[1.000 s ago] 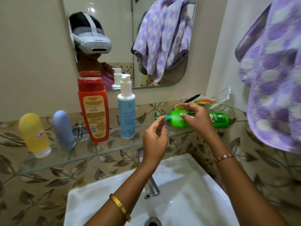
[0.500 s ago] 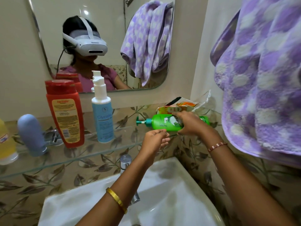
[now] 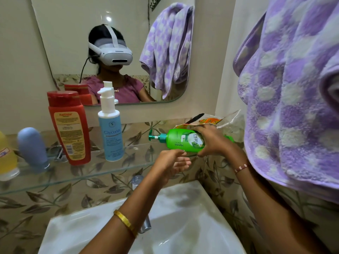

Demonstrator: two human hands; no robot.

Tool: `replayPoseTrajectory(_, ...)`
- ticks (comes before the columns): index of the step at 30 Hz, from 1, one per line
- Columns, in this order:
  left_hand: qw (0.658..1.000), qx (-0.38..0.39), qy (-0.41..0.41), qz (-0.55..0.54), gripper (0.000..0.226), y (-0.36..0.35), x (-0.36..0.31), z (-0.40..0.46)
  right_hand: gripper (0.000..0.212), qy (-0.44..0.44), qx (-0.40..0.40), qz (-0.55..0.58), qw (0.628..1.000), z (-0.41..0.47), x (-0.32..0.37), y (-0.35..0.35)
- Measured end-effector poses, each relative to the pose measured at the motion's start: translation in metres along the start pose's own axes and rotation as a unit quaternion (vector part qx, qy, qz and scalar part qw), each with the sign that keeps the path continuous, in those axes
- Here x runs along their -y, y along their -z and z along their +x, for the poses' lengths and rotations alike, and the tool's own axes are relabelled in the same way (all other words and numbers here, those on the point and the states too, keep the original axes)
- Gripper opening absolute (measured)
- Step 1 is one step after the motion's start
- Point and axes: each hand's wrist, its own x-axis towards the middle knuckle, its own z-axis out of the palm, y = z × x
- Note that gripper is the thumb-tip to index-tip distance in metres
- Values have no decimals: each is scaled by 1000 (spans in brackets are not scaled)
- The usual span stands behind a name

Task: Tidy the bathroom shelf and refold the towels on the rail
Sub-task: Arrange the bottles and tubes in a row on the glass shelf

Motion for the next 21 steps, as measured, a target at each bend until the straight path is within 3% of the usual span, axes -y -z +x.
replayPoseTrajectory(3,1000,5,6,-21,17,1,-3,2,90,-1,-20,80,997,-6,-1,6)
replayPoseTrajectory(9,988,5,-92,-125,24,-9,-7,5,86,25,-15,169,985,-16,11,6)
replayPoseTrajectory(12,985,-30,-125,-118,20,-12,-3,5,88,18,-23,217,976,-22,14,0)
replayPoseTrajectory(17,982,-68,-164,-62,4,-9,7,9,54,-38,-96,378,920,-31,10,5)
replayPoseTrajectory(21,981,-67,-173,-53,6,-9,10,11,28,-79,-115,411,901,-37,6,7)
